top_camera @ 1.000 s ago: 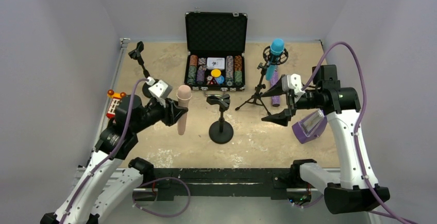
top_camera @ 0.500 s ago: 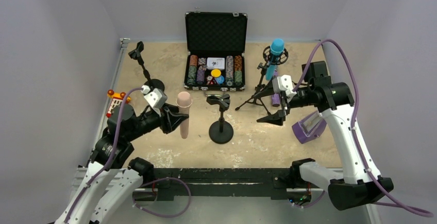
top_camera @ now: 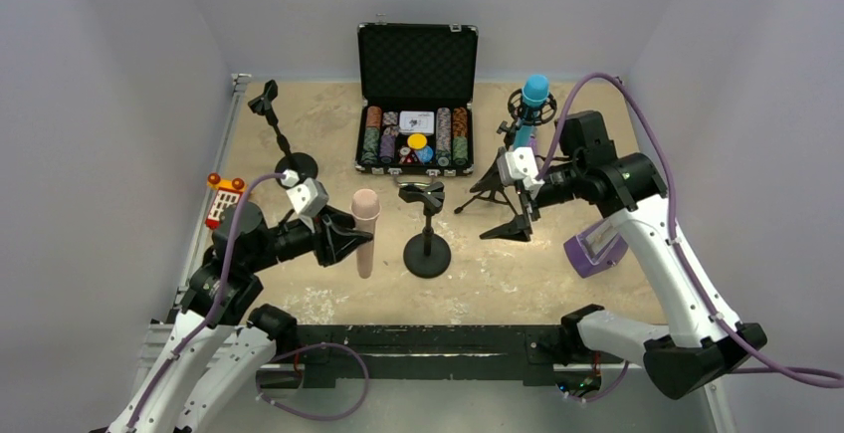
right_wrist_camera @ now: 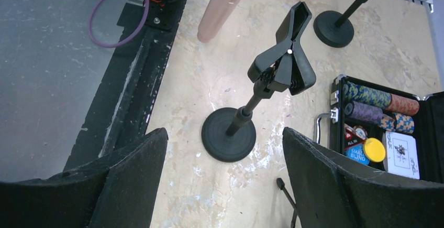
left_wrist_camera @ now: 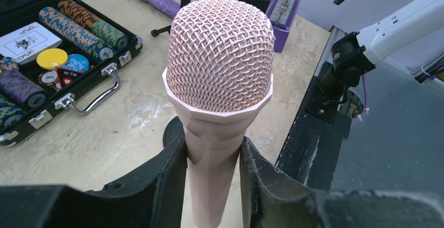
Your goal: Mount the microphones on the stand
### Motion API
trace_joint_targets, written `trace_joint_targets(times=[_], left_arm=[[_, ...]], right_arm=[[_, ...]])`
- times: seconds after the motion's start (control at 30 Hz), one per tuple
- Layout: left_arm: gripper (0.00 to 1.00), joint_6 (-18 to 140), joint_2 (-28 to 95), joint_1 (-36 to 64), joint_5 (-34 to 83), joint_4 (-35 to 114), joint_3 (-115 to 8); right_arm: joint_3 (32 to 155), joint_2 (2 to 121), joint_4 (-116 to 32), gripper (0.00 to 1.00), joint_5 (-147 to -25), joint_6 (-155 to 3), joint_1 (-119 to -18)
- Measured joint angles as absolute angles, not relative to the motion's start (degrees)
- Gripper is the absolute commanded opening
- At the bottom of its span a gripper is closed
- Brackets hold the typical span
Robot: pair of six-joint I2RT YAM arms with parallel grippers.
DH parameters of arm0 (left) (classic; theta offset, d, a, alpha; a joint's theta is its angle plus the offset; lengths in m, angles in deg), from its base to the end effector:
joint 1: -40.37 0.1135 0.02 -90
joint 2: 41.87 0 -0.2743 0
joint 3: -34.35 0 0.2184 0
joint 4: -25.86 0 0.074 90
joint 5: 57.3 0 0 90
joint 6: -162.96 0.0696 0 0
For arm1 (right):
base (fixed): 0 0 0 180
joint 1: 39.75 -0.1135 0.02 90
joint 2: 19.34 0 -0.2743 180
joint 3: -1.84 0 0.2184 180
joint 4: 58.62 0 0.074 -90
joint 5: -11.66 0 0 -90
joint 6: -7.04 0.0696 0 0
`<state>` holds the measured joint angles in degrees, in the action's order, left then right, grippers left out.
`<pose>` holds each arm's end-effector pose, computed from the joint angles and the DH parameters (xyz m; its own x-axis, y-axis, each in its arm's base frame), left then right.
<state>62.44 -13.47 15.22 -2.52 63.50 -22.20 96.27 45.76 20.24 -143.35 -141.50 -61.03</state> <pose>0.0738 -0.0790 0.3254 -0.3041 -0.0220 -0.9524 0.8204 0.5022 -0.2736 0.1281 0.1176 0.3906 0.2284 -0.2978 -0.9269 -0.9708 -0.1415 -0.1938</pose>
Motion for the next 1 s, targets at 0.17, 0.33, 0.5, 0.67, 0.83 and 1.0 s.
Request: trace_joint_targets(times=[0.17, 0.33, 0.5, 0.67, 0.83, 1.0], left_arm=[[0.00, 62.0, -13.4, 15.2, -4.3, 62.5, -22.2], [0.00, 61.5, -13.4, 15.2, -5.6, 62.0, -21.9], [0.00, 61.3, -13.4, 15.2, -6.6, 61.2, -21.8], [0.00, 60.8, -13.4, 15.2, -7.5, 60.2, -21.3], [0.00, 60.1, -13.4, 15.2, -7.9, 59.5, -21.1], [0.00, 60.0, -13.4, 15.2, -8.3, 59.2, -21.1]], right_arm=[[96.6, 46.6, 19.4, 0.83, -140.9, -140.5, -63.4], [96.7, 47.1, 19.3, 0.83, -139.3, -140.0, -64.7], [97.3, 47.2, 19.2, 0.83, -137.8, -139.7, -65.2], [97.8, 47.2, 19.2, 0.83, -137.7, -139.6, -65.3], [97.8, 47.6, 19.1, 0.83, -137.7, -139.5, -65.6], [97.8, 47.8, 19.1, 0.83, -137.6, -139.5, -65.6]])
